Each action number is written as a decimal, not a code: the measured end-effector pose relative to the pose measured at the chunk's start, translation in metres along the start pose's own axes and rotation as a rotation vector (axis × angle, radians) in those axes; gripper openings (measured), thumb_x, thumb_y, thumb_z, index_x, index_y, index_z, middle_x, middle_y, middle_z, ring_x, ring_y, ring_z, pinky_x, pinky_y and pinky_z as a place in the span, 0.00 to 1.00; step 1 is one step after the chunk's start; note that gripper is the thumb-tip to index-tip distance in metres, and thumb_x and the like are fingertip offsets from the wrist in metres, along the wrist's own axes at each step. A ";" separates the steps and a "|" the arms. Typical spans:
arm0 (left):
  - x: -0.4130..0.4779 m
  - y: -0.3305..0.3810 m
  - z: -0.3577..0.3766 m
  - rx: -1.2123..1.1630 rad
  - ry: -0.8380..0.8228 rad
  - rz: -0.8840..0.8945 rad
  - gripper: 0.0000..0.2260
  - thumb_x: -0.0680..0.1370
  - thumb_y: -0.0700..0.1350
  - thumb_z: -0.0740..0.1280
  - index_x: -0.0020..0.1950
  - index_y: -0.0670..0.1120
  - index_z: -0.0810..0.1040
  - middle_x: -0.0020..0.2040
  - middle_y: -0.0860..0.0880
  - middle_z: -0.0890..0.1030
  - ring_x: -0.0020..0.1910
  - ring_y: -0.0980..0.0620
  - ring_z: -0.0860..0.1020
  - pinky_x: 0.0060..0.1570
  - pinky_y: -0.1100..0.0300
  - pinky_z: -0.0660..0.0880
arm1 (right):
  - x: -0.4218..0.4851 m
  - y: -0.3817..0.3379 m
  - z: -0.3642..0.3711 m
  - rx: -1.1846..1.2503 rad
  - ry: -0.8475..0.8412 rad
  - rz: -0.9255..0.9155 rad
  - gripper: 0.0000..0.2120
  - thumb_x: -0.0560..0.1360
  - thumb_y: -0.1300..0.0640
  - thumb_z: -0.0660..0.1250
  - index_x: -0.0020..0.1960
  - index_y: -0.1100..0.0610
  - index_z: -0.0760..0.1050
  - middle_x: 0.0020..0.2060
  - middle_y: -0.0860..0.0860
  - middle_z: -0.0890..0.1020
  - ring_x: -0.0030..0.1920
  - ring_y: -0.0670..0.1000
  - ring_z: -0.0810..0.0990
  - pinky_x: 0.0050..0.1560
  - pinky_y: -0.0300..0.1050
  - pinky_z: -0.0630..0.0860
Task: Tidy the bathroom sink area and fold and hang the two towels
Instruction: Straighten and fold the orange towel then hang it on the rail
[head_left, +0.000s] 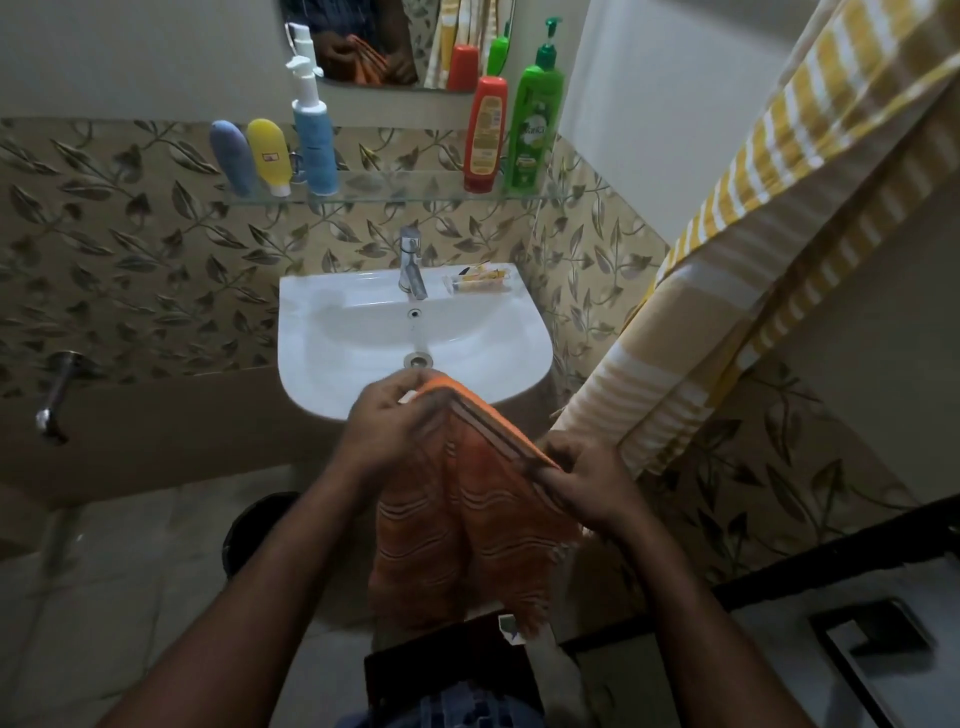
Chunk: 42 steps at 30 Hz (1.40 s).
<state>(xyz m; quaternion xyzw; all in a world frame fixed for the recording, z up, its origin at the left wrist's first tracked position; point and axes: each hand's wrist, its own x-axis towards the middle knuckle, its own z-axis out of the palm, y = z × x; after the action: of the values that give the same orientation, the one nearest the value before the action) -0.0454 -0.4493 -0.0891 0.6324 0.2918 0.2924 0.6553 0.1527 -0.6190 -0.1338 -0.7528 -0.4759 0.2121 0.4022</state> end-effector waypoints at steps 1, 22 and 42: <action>0.001 0.003 -0.005 -0.128 0.037 -0.038 0.18 0.85 0.36 0.65 0.41 0.51 0.87 0.38 0.53 0.86 0.38 0.57 0.85 0.40 0.65 0.82 | -0.004 0.008 -0.003 0.020 0.026 0.057 0.09 0.73 0.55 0.79 0.40 0.43 0.83 0.31 0.46 0.83 0.34 0.45 0.78 0.39 0.55 0.77; 0.011 -0.013 0.018 0.033 -0.016 -0.074 0.07 0.67 0.46 0.82 0.36 0.50 0.85 0.47 0.50 0.86 0.44 0.52 0.84 0.49 0.53 0.80 | 0.005 -0.037 -0.026 0.628 0.082 -0.007 0.07 0.75 0.65 0.75 0.47 0.57 0.79 0.39 0.47 0.84 0.41 0.46 0.82 0.41 0.39 0.80; 0.003 0.004 0.055 0.067 -0.158 0.109 0.15 0.72 0.48 0.82 0.56 0.50 0.83 0.54 0.52 0.86 0.56 0.44 0.87 0.58 0.36 0.83 | 0.024 -0.064 -0.015 0.490 0.305 0.008 0.08 0.70 0.53 0.81 0.43 0.54 0.83 0.38 0.53 0.87 0.38 0.50 0.85 0.39 0.47 0.82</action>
<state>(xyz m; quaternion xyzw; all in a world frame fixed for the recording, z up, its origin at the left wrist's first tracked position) -0.0019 -0.4833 -0.0834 0.6902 0.2137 0.2668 0.6377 0.1394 -0.5895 -0.0717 -0.6583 -0.3415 0.2065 0.6383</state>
